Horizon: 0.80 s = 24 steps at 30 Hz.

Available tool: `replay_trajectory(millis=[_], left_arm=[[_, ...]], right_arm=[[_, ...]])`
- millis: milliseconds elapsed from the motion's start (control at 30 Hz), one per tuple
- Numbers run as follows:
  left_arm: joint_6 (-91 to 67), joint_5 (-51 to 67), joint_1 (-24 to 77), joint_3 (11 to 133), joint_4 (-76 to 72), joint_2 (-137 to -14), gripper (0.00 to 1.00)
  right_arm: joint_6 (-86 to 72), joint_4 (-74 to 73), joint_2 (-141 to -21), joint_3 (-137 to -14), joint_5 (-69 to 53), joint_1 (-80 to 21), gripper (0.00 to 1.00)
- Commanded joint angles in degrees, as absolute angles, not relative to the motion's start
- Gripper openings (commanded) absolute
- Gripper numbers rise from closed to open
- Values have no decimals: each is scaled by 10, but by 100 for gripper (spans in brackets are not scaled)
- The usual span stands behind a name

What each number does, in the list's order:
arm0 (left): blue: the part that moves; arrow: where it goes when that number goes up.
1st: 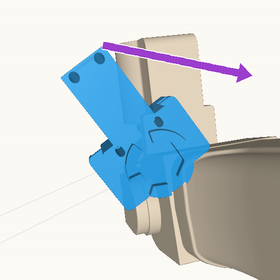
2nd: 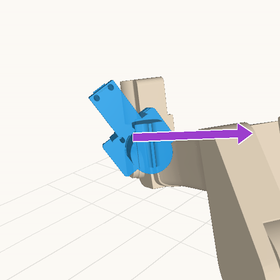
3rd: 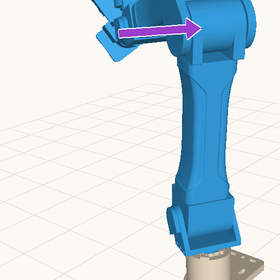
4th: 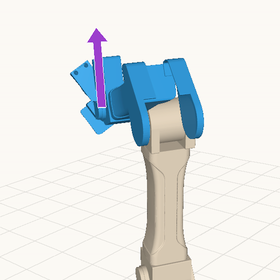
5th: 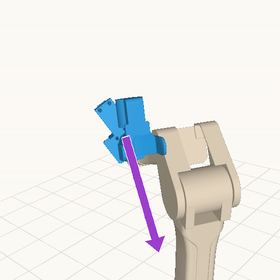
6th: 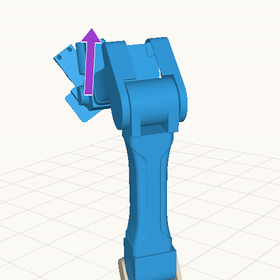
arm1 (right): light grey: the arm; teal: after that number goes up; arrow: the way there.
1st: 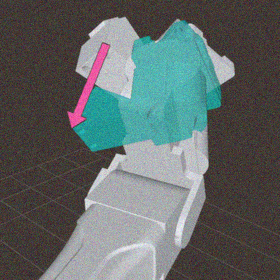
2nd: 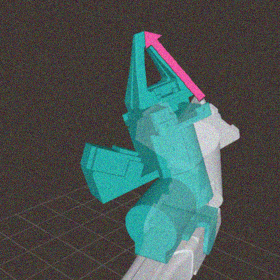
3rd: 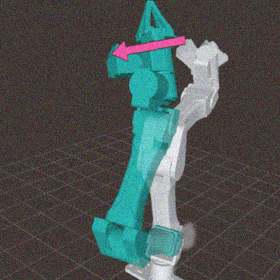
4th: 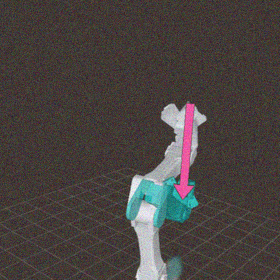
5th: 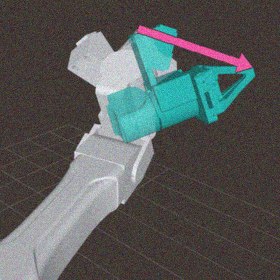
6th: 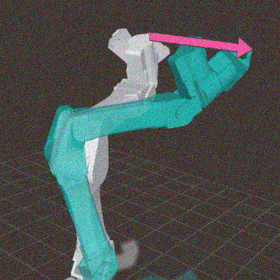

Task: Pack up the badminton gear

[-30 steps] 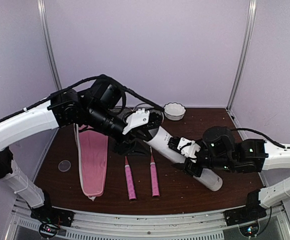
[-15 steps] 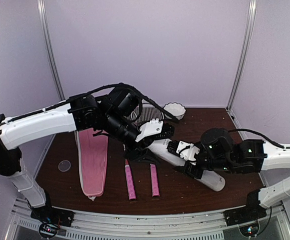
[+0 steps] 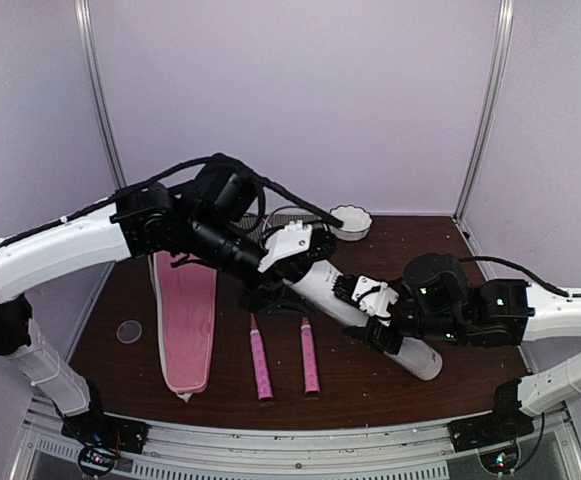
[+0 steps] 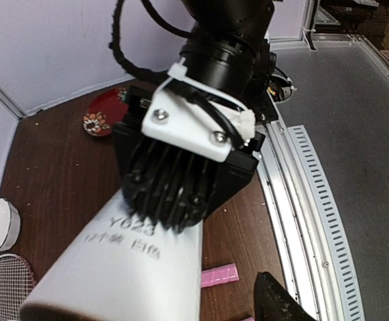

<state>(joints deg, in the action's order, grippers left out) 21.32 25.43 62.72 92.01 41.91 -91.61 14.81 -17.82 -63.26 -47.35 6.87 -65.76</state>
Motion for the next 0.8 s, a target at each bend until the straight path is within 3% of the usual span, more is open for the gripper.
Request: replay_trajectory(millis=[0, 200, 333, 600, 767], left_arm=[[171, 226, 586, 882, 391, -816, 56], [63, 258, 484, 780, 303, -729, 57], [-54, 183, 406, 710, 253, -696, 57], [-293, 29, 214, 564, 296, -663, 58], [-392, -67, 154, 458, 325, -625, 54]], right_arm=[[145, -114, -620, -459, 83, -660, 26], [149, -107, -627, -454, 75, -660, 26], [151, -102, -628, -455, 72, -659, 26], [151, -101, -629, -450, 69, -659, 26], [147, -99, -622, -444, 69, -659, 26]])
